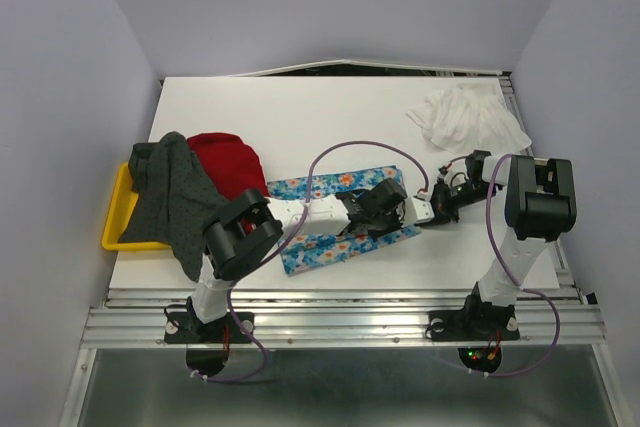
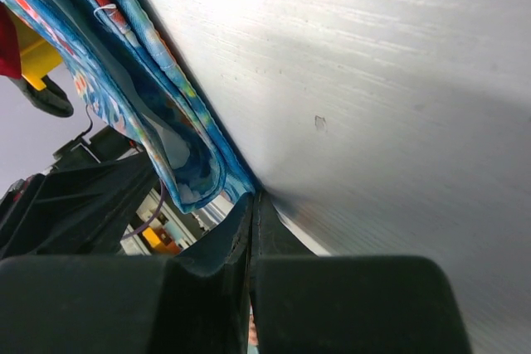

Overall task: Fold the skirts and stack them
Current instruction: Fold the skirt

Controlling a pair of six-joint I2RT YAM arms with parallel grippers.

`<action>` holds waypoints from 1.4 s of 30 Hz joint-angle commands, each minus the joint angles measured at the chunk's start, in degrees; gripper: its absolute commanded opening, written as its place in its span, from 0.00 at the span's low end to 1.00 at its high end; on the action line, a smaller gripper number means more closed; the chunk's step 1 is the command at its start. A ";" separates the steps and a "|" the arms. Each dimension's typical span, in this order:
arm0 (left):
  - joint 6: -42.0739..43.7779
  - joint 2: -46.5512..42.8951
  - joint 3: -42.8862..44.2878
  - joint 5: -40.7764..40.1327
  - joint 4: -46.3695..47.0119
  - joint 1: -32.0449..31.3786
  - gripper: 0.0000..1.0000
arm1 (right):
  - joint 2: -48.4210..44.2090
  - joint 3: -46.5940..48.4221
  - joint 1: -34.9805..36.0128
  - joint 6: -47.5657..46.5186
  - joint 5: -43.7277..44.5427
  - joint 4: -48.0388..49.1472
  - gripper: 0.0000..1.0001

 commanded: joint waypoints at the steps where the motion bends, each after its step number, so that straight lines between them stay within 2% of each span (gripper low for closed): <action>1: 0.45 -0.01 2.08 -0.38 0.48 -0.23 0.06 | 4.09 -0.83 0.70 0.59 7.45 2.93 0.01; 2: 0.45 -0.36 2.16 -0.64 0.39 -0.32 0.00 | 4.09 -0.83 0.70 0.51 7.27 3.01 0.01; 14: -0.08 -1.07 1.55 -0.99 -0.49 -2.78 0.00 | 4.18 -0.91 0.70 0.68 6.83 3.10 0.01; 15: -0.17 -0.98 1.46 -1.25 -0.58 -2.78 0.03 | 4.09 -0.91 0.70 0.68 6.74 3.10 0.01; 16: -0.17 -0.97 1.38 -1.95 -0.49 -2.78 0.12 | 4.09 -0.83 0.70 0.77 6.83 3.10 0.01; 20: 0.89 -1.32 1.11 -1.61 -0.58 -2.87 0.16 | 4.35 -0.91 0.70 0.94 6.83 3.02 0.01; 37: 0.89 0.43 1.55 3.14 -0.93 -4.27 0.01 | 4.70 -0.91 0.70 0.95 6.92 3.19 0.01; 42: 0.71 1.40 1.64 3.75 -0.93 -4.71 0.00 | 4.70 -0.91 0.70 0.95 6.92 3.19 0.01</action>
